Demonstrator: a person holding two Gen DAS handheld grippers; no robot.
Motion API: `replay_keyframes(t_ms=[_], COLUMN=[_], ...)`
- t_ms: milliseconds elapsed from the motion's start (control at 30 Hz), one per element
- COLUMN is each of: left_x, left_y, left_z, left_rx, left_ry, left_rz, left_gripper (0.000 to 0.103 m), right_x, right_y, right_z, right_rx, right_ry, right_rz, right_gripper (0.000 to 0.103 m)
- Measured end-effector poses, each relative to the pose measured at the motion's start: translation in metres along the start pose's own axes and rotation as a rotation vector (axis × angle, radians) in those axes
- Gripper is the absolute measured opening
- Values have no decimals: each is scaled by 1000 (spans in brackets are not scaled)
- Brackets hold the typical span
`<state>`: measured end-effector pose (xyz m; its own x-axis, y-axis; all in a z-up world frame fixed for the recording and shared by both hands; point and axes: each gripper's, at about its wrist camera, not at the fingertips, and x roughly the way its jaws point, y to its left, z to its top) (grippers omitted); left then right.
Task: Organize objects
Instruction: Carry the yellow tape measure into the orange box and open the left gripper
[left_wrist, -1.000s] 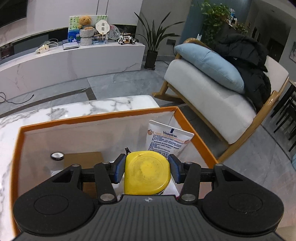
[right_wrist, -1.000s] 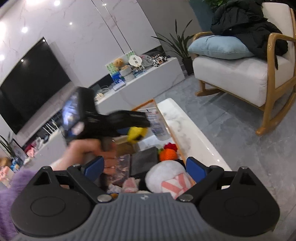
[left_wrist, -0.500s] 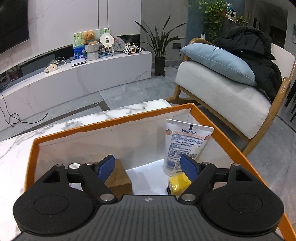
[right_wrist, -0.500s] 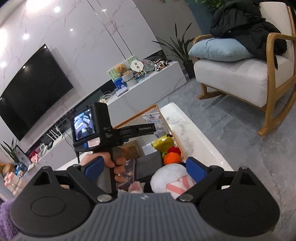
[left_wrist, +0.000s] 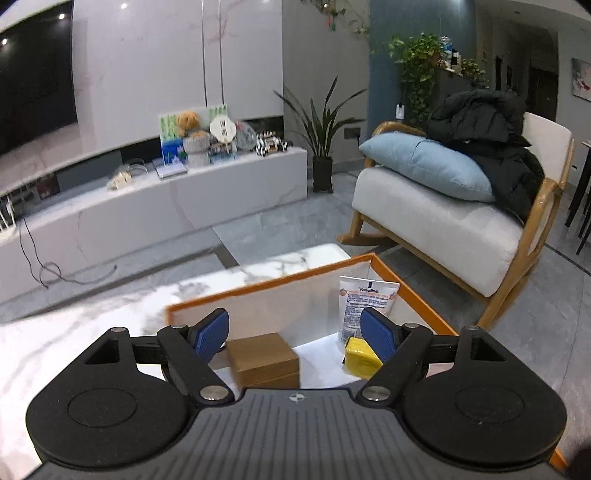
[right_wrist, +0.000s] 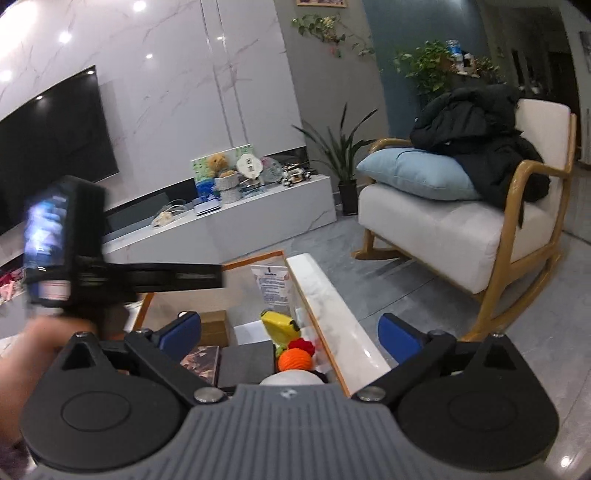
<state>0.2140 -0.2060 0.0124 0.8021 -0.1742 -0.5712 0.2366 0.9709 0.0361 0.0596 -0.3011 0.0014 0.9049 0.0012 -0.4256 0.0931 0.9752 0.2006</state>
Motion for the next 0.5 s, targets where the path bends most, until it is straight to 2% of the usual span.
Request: replay_keyframes(t_ms=[167, 300, 367, 433, 500], left_x=[-58, -99, -116, -128, -137], left_y=[9, 32, 38, 42, 45], left_z=[-8, -21, -29, -38, -49], left_rx=[14, -43, -35, -26, -35], left_ry=[-55, -50, -79, -101, -117], left_rz=[32, -10, 24, 69, 106], left_gripper=[93, 93, 93, 93, 93], right_x=[-6, -17, -23, -30, -31], right_y=[13, 42, 54, 60, 64], right_z=[2, 2, 2, 1, -1], right_rx=[-21, -154, -197, -174, -114], right_ry=[-45, -93, -127, -162, -132], right_rz=[21, 4, -32, -39, -8], right_gripper=[102, 102, 102, 102, 102])
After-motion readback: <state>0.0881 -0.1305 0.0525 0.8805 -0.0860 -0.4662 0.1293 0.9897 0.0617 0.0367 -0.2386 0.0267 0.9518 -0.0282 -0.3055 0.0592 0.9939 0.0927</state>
